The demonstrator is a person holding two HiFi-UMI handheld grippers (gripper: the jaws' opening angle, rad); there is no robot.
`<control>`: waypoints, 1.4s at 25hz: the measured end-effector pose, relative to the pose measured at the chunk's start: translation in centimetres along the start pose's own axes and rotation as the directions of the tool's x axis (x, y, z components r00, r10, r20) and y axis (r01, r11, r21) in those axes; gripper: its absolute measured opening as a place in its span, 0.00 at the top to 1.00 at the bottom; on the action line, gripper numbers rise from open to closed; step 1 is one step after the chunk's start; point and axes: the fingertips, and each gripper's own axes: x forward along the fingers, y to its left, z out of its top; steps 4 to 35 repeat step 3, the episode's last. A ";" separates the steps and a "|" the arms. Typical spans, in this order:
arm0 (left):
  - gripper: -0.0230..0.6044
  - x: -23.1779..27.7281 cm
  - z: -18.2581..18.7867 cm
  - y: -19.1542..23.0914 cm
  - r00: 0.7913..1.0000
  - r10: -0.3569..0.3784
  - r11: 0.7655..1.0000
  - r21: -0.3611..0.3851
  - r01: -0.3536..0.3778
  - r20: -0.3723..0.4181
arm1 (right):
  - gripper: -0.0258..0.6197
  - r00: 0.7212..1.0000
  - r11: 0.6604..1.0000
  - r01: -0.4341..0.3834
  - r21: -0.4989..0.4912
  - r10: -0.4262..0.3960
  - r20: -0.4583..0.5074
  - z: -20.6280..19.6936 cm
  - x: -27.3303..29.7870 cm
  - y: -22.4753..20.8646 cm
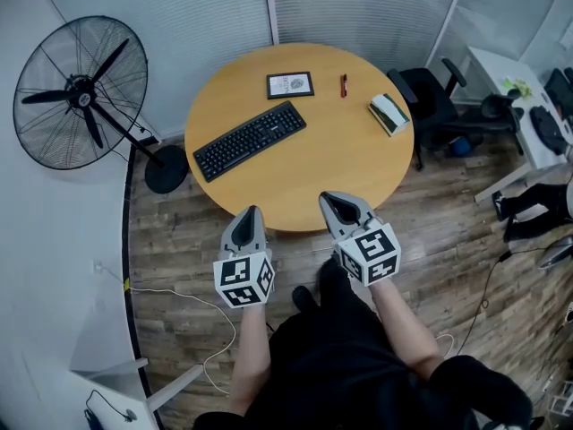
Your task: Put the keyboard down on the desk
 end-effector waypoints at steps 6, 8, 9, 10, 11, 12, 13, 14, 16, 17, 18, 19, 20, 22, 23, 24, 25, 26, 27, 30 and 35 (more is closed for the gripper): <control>0.96 0.2 -0.2 -0.3 1.000 -0.006 1.000 0.004 0.006 -0.003 | 0.95 1.000 1.000 0.004 -0.002 -0.004 -0.003 -0.1 0.0 -0.3; 0.96 0.2 -0.2 -0.3 1.000 -0.006 1.000 0.004 0.006 -0.003 | 0.95 1.000 1.000 0.004 -0.002 -0.004 -0.003 -0.1 0.0 -0.3; 0.96 0.2 -0.2 -0.3 1.000 -0.006 1.000 0.004 0.006 -0.003 | 0.95 1.000 1.000 0.004 -0.002 -0.004 -0.003 -0.1 0.0 -0.3; 0.96 0.2 -0.2 -0.3 1.000 -0.006 1.000 0.004 0.006 -0.003 | 0.95 1.000 1.000 0.004 -0.002 -0.004 -0.003 -0.1 0.0 -0.3; 0.96 0.2 -0.2 -0.3 1.000 -0.006 1.000 0.004 0.006 -0.003 | 0.95 1.000 1.000 0.004 -0.002 -0.004 -0.003 -0.1 0.0 -0.3; 0.96 0.2 -0.2 -0.3 1.000 -0.006 1.000 0.004 0.006 -0.003 | 0.95 1.000 1.000 0.004 -0.002 -0.004 -0.003 -0.1 0.0 -0.3; 0.96 0.2 -0.2 -0.3 1.000 -0.006 1.000 0.004 0.006 -0.003 | 0.95 1.000 1.000 0.004 -0.002 -0.004 -0.003 -0.1 0.0 -0.3; 0.96 0.2 -0.2 -0.3 1.000 -0.006 1.000 0.004 0.006 -0.003 | 0.95 1.000 1.000 0.004 -0.002 -0.004 -0.003 -0.1 0.0 -0.3; 0.96 0.2 -0.2 -0.3 1.000 -0.006 1.000 0.004 0.006 -0.003 | 0.95 1.000 1.000 0.004 -0.002 -0.004 -0.003 -0.1 0.0 -0.3; 0.96 0.2 -0.2 -0.3 1.000 -0.006 1.000 0.004 0.006 -0.003 | 0.95 1.000 1.000 0.004 -0.002 -0.004 -0.003 -0.1 0.0 -0.3; 0.96 0.2 -0.2 -0.3 1.000 -0.006 1.000 0.004 0.006 -0.003 | 0.95 1.000 1.000 0.004 -0.002 -0.004 -0.003 -0.1 0.0 -0.3; 0.96 0.2 -0.2 -0.3 1.000 -0.006 1.000 0.004 0.006 -0.003 | 0.95 1.000 1.000 0.004 -0.002 -0.004 -0.003 -0.1 0.0 -0.3; 0.96 0.2 -0.2 -0.3 1.000 -0.006 1.000 0.004 0.006 -0.003 | 0.95 1.000 1.000 0.004 -0.002 -0.004 -0.003 -0.1 0.0 -0.3; 0.96 0.2 -0.2 -0.3 1.000 -0.006 1.000 0.004 0.006 -0.003 | 0.95 1.000 1.000 0.004 -0.002 -0.004 -0.003 -0.1 0.0 -0.3; 0.96 0.2 -0.2 -0.3 1.000 -0.006 1.000 0.004 0.006 -0.003 | 0.95 1.000 1.000 0.004 -0.002 -0.004 -0.003 -0.1 0.0 -0.3; 0.96 0.2 -0.2 -0.3 1.000 -0.006 1.000 0.004 0.006 -0.003 | 0.95 1.000 1.000 0.004 -0.002 -0.004 -0.003 -0.1 0.0 -0.3; 0.96 0.2 -0.2 -0.3 1.000 -0.006 1.000 0.004 0.006 -0.003 | 0.95 1.000 1.000 0.004 -0.002 -0.004 -0.003 -0.1 0.0 -0.3; 0.96 0.2 -0.2 -0.3 1.000 -0.006 1.000 0.004 0.006 -0.003 | 0.95 1.000 1.000 0.004 -0.002 -0.004 -0.003 -0.1 0.0 -0.3; 0.96 0.2 -0.2 -0.3 1.000 -0.006 1.000 0.004 0.006 -0.003 | 0.95 1.000 1.000 0.004 -0.002 -0.004 -0.003 -0.1 0.0 -0.3; 0.96 0.2 -0.2 -0.3 1.000 -0.006 1.000 0.004 0.006 -0.003 | 0.95 1.000 1.000 0.004 -0.002 -0.004 -0.003 -0.1 0.0 -0.3; 0.96 0.2 -0.2 -0.3 1.000 -0.006 1.000 0.004 0.006 -0.003 | 0.95 1.000 1.000 0.004 -0.002 -0.004 -0.003 -0.1 0.0 -0.3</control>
